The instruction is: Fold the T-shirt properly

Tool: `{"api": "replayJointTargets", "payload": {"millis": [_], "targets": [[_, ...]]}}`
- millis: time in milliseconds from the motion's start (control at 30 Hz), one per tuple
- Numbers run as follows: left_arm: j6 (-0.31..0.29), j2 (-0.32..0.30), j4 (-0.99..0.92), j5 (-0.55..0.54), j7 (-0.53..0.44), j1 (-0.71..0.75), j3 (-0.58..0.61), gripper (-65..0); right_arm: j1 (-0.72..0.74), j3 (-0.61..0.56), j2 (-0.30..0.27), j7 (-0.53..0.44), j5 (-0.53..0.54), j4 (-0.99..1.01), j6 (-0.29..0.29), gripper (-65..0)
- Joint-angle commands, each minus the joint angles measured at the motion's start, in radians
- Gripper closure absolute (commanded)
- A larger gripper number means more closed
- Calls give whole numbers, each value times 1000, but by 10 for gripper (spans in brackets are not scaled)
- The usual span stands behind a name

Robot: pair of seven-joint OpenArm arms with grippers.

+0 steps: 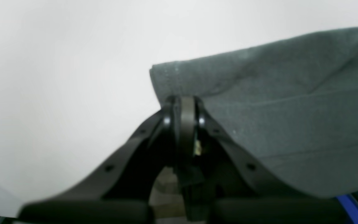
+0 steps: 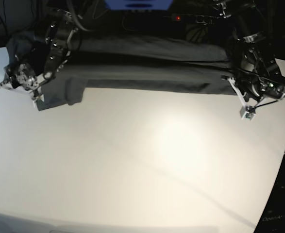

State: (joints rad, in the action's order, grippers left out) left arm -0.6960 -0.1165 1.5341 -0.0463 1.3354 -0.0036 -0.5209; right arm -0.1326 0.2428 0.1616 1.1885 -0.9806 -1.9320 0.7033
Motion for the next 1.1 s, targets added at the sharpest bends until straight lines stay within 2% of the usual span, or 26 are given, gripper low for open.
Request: {"api": "replayJointTargets", "payload": {"millis": [0,300,467,600,1067], "targets": [[-2,5,-13,12,3,4,3,-23,12,-1,-4,34,-21,-19,-5,-1],[-2,5,-16,12,-1,7,3,-23,11,-76,-4,104,-8,-17,-5,-1],[-2,5,-16,12,-3,12,3,-23,11,-75,-4,163,58,-17,-5,-1],[-2,5,-16,12,-3,12,3,-23,9,-73,-4,205,65,-19,-5,-1],[-2,5,-16,12,-3,12,3,-23,-54,-76,-4,208,27,-22,-5,-1]]}}
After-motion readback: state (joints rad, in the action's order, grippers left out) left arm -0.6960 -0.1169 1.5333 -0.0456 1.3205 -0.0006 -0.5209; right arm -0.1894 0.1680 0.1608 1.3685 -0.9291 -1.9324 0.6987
